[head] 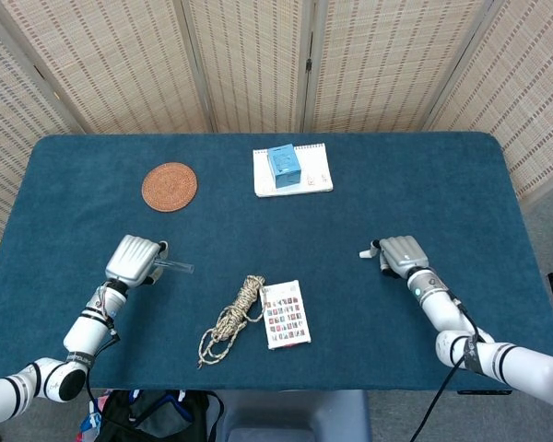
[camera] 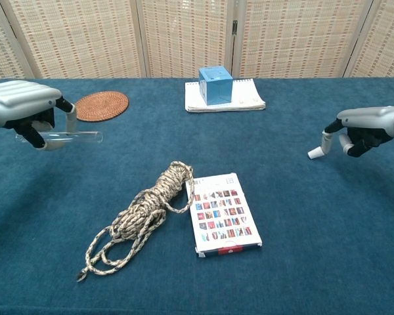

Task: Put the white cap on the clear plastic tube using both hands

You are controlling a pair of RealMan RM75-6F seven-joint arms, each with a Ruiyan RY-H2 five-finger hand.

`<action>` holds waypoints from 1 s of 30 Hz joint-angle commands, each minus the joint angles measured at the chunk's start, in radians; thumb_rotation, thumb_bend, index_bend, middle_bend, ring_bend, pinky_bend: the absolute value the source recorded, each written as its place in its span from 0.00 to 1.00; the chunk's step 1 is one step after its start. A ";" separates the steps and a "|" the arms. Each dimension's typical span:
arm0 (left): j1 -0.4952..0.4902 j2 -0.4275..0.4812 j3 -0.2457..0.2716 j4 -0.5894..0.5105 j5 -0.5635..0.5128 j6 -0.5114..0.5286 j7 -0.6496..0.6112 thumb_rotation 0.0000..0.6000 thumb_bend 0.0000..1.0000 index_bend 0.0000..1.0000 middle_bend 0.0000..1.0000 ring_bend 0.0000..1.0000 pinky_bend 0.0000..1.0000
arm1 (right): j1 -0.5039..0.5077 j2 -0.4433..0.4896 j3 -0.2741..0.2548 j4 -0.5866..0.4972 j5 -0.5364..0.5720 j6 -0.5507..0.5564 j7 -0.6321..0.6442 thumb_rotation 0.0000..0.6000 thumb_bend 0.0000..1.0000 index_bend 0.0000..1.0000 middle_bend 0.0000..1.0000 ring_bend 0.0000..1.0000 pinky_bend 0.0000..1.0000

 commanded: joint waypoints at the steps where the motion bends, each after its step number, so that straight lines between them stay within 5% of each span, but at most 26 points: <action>1: 0.000 -0.001 0.000 0.000 0.002 -0.001 -0.003 1.00 0.34 0.61 1.00 0.95 1.00 | 0.005 0.007 -0.002 -0.018 -0.006 0.012 -0.004 1.00 0.89 0.30 1.00 1.00 0.93; 15: 0.003 0.001 0.000 0.005 0.008 -0.002 -0.009 1.00 0.34 0.61 1.00 0.95 1.00 | 0.001 0.080 -0.003 -0.136 -0.011 0.087 -0.014 1.00 0.88 0.30 1.00 1.00 0.93; 20: 0.004 0.003 -0.002 0.004 0.011 0.001 -0.013 1.00 0.34 0.61 1.00 0.95 1.00 | -0.034 0.163 0.023 -0.252 -0.058 0.195 0.005 1.00 0.74 0.30 0.96 0.96 0.93; 24: 0.006 0.006 -0.001 0.001 0.012 0.002 -0.013 1.00 0.34 0.62 1.00 0.95 1.00 | -0.064 0.197 0.039 -0.304 -0.106 0.270 0.026 1.00 0.54 0.30 0.75 0.67 0.71; 30: 0.011 0.007 0.001 0.000 0.023 0.010 -0.019 1.00 0.34 0.62 1.00 0.95 1.00 | -0.096 0.176 0.050 -0.277 -0.198 0.312 0.102 1.00 0.34 0.24 0.12 0.05 0.11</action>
